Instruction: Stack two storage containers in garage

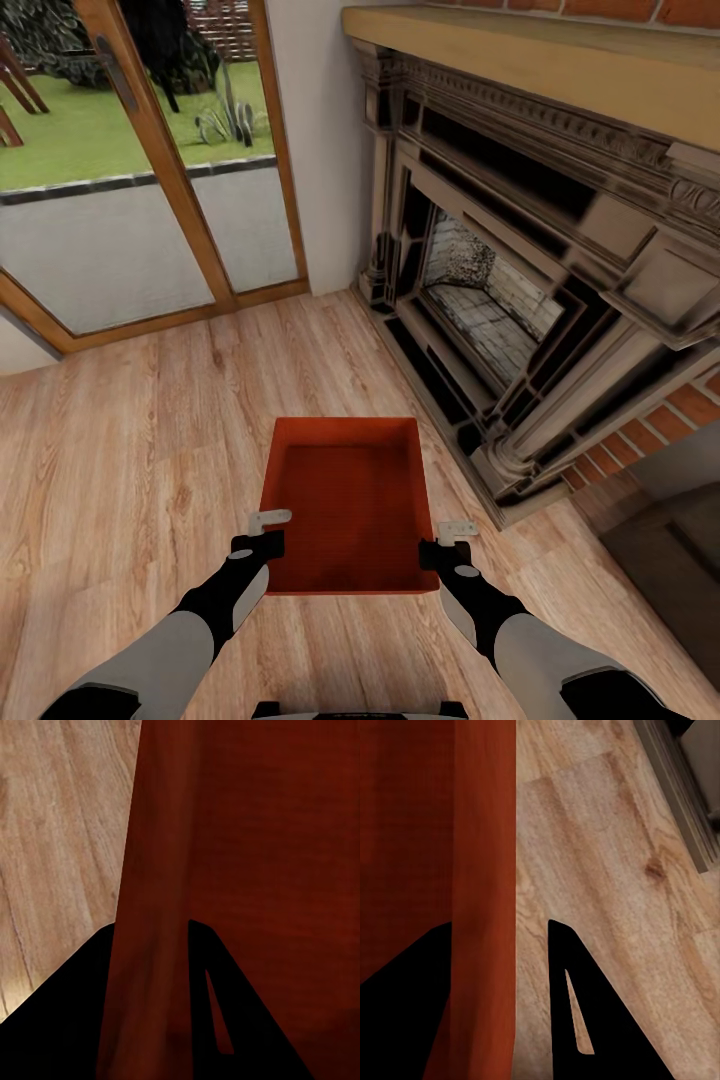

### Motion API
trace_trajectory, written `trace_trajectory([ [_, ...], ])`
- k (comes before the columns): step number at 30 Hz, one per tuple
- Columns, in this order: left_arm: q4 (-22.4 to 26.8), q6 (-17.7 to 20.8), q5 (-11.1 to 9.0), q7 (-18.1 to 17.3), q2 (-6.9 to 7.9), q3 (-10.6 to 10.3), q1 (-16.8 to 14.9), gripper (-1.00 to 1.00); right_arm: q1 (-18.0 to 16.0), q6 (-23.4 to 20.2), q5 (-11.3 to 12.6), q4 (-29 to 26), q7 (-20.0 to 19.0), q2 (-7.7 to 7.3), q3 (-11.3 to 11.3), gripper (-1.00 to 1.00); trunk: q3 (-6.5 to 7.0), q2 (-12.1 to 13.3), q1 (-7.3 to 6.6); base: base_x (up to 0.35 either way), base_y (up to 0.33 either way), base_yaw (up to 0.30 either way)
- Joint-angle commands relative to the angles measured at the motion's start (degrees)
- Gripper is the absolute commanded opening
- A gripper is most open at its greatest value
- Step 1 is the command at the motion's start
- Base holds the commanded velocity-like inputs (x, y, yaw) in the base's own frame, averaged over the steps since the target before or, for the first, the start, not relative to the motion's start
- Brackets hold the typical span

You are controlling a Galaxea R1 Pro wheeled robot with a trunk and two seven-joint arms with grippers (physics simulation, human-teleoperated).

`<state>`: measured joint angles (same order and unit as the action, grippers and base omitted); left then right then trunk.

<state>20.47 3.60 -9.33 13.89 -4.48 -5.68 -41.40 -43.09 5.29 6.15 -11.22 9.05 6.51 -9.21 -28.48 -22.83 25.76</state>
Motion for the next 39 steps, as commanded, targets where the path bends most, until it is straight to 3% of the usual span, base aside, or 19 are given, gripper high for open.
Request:
trace_trajectory([
  [1,0.0,0.4,-0.5,0.7,0.08,-0.5,0.0,-1.0,-0.1,0.2,0.3,-0.1,0.3,-0.01,-0.6,-1.0,-0.07,-0.1,0.03,0.0,0.0,0.0],
  [28,0.3,0.3,-0.5,0.8,0.08,-0.5,0.0,-1.0,-0.1,0.3,0.4,0.1,0.4,-0.07,-0.6,-1.0,-0.05,-0.1,0.03,0.0,0.0,0.0],
  [39,0.3,0.3,-0.5,0.8,0.08,-0.5,0.0,-1.0,-0.1,0.3,0.7,0.1,0.4,-0.06,-0.6,-1.0,0.8,-0.1,0.03,0.0,0.0,0.0],
])
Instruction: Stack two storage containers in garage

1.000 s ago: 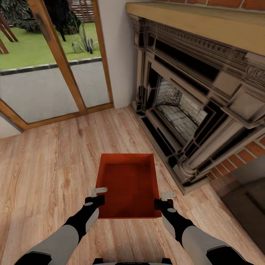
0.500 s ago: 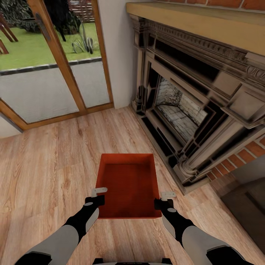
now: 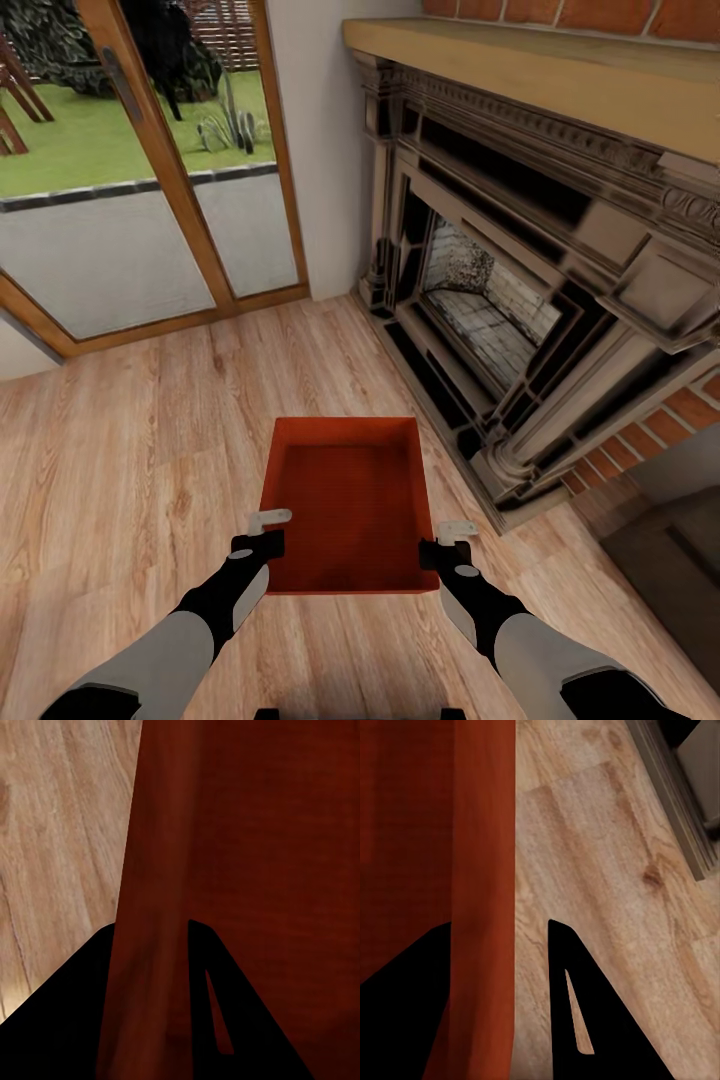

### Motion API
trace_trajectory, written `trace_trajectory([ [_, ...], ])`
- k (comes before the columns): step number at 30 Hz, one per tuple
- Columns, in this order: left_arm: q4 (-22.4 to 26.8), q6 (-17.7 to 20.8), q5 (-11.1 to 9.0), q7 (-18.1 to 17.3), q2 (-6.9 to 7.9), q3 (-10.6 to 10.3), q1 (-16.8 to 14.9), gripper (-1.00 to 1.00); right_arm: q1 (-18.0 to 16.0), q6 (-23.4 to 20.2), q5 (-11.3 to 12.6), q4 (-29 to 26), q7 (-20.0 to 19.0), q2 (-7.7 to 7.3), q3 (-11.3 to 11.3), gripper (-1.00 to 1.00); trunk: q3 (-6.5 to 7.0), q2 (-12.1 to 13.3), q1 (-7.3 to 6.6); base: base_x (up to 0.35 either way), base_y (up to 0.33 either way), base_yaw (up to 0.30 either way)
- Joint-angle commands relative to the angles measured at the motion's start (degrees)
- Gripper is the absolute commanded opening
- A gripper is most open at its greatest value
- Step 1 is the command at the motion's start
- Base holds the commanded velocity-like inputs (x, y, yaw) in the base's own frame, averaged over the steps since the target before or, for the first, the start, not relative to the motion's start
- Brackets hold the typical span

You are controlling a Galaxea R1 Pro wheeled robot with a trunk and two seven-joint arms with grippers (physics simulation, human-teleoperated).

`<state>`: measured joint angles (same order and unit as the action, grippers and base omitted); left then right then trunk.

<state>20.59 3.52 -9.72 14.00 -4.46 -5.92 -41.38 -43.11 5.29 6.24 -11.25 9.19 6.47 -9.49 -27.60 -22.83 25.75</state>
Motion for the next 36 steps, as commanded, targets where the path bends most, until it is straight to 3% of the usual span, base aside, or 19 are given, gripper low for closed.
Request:
trace_trajectory([
  [1,0.2,0.3,-0.1,0.7,0.07,-0.2,0.0,-1.0,0.0,0.3,0.6,0.1,0.3,-0.04,-0.3,-1.0,0.02,-0.1,0.03,0.0,0.0,0.0],
  [36,0.2,0.3,-0.1,0.7,0.07,-0.2,0.0,-1.0,0.0,0.3,0.7,0.1,0.3,0.03,-0.3,-1.0,3.15,-0.1,0.03,0.0,0.0,0.0],
])
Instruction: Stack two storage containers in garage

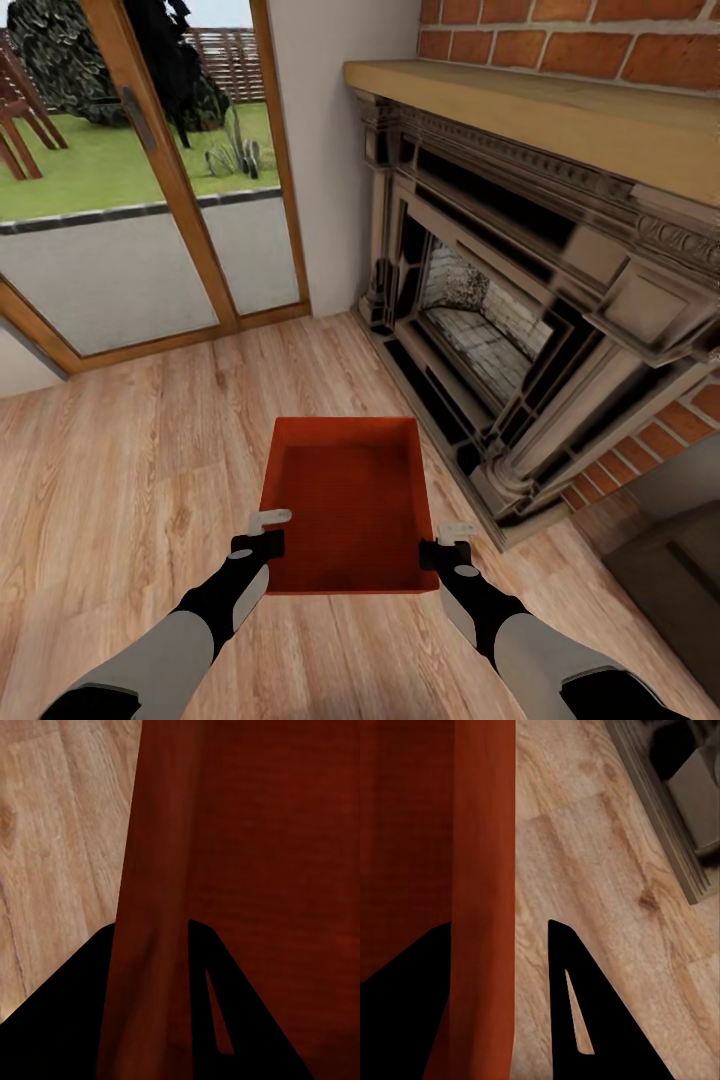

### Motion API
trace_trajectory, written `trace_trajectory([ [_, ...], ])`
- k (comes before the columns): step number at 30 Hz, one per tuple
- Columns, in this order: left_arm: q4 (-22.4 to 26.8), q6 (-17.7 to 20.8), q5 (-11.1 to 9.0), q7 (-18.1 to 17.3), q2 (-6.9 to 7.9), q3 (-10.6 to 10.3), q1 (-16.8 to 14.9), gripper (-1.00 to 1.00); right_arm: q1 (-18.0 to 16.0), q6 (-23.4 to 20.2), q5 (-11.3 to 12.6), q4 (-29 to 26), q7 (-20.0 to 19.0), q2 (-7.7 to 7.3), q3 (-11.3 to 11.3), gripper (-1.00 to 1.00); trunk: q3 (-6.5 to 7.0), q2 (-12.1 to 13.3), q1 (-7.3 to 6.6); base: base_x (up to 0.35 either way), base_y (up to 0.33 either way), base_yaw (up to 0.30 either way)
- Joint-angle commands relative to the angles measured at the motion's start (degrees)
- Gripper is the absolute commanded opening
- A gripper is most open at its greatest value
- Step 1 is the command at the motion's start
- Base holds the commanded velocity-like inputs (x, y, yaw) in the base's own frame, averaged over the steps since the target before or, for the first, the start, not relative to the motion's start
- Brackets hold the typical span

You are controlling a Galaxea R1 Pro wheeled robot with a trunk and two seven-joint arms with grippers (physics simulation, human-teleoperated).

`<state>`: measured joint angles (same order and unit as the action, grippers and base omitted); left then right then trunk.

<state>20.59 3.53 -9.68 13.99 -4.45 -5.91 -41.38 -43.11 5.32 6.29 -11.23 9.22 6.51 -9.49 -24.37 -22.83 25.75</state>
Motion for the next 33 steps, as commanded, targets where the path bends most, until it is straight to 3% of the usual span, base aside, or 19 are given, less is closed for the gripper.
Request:
trace_trajectory([
  [1,0.1,0.3,-0.1,0.7,0.05,-0.2,0.0,-1.0,0.0,0.2,0.6,0.1,0.3,-0.01,-0.3,-1.0,0.01,-0.1,0.03,0.0,0.0,0.0],
  [33,0.2,0.3,-0.2,0.7,0.05,-0.2,0.0,-1.0,0.0,0.3,0.6,0.1,0.3,-0.01,-0.3,-1.0,2.87,-0.1,0.03,0.0,0.0,0.0],
])
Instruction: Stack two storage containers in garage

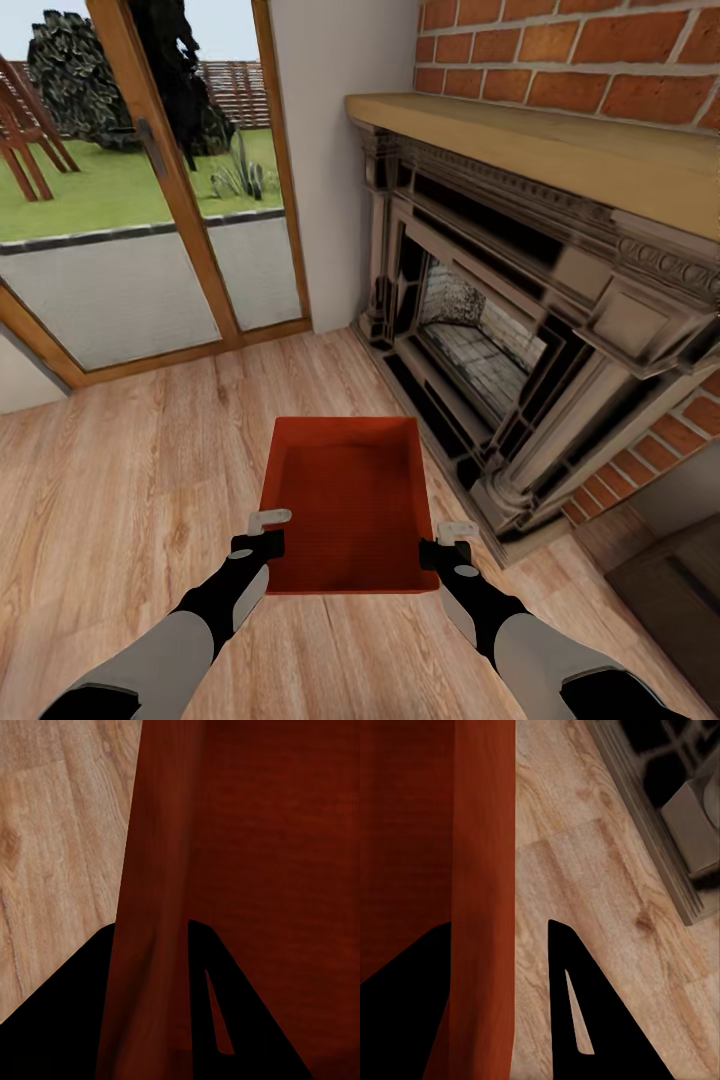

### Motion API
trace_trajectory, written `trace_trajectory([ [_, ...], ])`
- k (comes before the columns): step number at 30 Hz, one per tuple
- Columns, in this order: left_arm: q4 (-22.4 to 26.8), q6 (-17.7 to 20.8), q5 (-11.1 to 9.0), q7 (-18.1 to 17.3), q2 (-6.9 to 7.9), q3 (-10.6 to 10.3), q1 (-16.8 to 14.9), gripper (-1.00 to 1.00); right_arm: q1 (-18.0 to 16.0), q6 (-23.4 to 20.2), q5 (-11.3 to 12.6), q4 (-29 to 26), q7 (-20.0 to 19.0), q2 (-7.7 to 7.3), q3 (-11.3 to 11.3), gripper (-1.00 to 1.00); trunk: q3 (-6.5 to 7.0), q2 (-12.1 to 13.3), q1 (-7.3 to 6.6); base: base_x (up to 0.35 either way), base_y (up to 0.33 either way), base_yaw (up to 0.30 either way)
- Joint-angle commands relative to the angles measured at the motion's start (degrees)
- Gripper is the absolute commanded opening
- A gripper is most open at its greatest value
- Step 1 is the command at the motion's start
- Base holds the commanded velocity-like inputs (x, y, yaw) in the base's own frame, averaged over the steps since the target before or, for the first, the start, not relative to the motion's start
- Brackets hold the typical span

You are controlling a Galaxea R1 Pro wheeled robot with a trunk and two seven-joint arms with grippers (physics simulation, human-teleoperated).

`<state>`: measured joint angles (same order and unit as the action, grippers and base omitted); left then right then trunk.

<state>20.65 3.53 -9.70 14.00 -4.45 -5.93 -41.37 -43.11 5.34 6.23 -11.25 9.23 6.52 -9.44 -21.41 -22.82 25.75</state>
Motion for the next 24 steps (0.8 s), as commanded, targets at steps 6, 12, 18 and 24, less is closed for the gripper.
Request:
trace_trajectory([
  [6,0.2,0.3,-0.1,0.7,0.05,-0.2,0.0,-1.0,0.0,0.2,0.5,0.1,0.3,-0.01,-0.4,-1.0,0.45,-0.1,0.03,0.0,0.0,0.0],
  [12,0.2,0.3,-0.1,0.7,0.05,-0.1,0.0,-1.0,0.0,0.3,0.5,0.1,0.3,-0.01,-0.4,-1.0,0.99,-0.1,0.03,0.0,0.0,0.0],
  [18,0.2,0.3,-0.1,0.7,0.05,-0.1,0.0,-1.0,0.0,0.2,0.5,0.1,0.3,-0.01,-0.4,-1.0,1.53,-0.1,0.03,0.0,0.0,0.0],
  [24,0.2,0.3,-0.1,0.7,0.05,-0.1,0.0,-1.0,0.0,0.2,0.5,0.1,0.3,-0.01,-0.4,-1.0,2.06,-0.1,0.03,0.0,0.0,0.0],
])
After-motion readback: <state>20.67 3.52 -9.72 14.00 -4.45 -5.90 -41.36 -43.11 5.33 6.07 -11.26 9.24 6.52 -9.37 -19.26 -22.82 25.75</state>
